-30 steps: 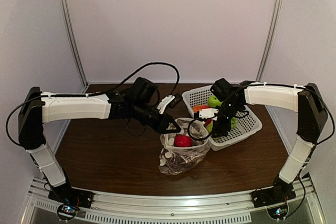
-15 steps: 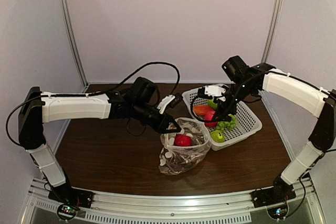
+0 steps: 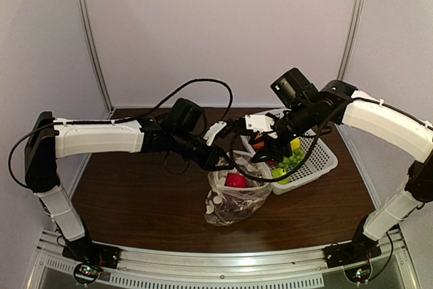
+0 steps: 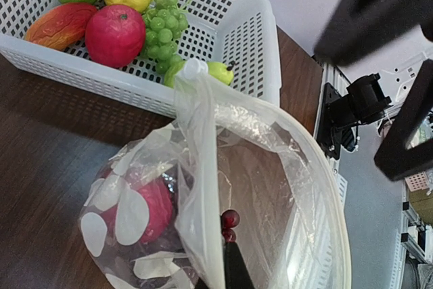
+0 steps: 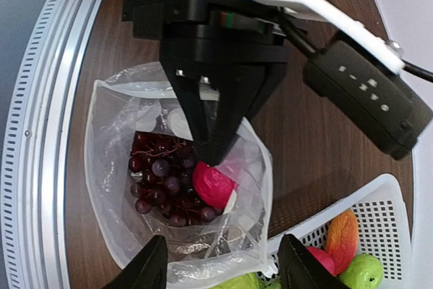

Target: Open the zip-top bag and remove the fake food

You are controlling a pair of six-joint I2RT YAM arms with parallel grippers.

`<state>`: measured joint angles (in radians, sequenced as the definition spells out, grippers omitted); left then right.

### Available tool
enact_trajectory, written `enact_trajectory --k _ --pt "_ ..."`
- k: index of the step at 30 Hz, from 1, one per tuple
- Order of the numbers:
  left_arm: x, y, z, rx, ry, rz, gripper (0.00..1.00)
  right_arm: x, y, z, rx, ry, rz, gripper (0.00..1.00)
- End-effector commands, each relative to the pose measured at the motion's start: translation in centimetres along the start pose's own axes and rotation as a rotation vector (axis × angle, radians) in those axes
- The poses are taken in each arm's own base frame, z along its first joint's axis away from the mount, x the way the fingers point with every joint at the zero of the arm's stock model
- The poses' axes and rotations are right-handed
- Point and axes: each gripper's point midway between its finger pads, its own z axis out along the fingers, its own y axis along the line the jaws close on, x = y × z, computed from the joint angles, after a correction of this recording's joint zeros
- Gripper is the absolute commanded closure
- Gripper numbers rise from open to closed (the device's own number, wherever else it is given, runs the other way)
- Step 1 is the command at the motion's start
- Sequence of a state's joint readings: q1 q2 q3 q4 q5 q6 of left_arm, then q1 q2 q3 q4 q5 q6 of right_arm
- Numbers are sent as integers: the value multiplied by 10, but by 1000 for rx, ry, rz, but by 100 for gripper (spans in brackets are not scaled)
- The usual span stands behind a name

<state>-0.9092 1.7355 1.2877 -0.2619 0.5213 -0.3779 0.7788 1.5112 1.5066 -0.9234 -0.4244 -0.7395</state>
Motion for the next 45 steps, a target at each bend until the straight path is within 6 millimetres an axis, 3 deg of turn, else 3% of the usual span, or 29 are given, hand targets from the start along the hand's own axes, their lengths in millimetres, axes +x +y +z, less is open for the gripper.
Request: enact_trajectory --k 1,6,18,22,30,37,42,45 --pt "-14 -3 -1 16 -30 25 100 1 24 20 -61 23 -51 46" --pt "-9 0 0 10 -21 19 100 13 43 47 -120 85 -84 57" --pt "-1 3 1 3 -9 8 100 41 61 97 -161 196 -111 77" --pt "0 4 2 0 -9 7 100 51 74 107 -176 230 -164 75" --pt "6 8 4 -5 -1 3 100 70 86 122 -183 266 -205 53" --pt "17 14 8 -12 15 -13 100 86 93 137 -214 310 -197 45" --pt "19 15 10 -11 19 -16 100 95 88 152 -186 337 -165 45" --pt "19 15 10 -11 20 -13 100 97 88 157 -188 354 -145 57"
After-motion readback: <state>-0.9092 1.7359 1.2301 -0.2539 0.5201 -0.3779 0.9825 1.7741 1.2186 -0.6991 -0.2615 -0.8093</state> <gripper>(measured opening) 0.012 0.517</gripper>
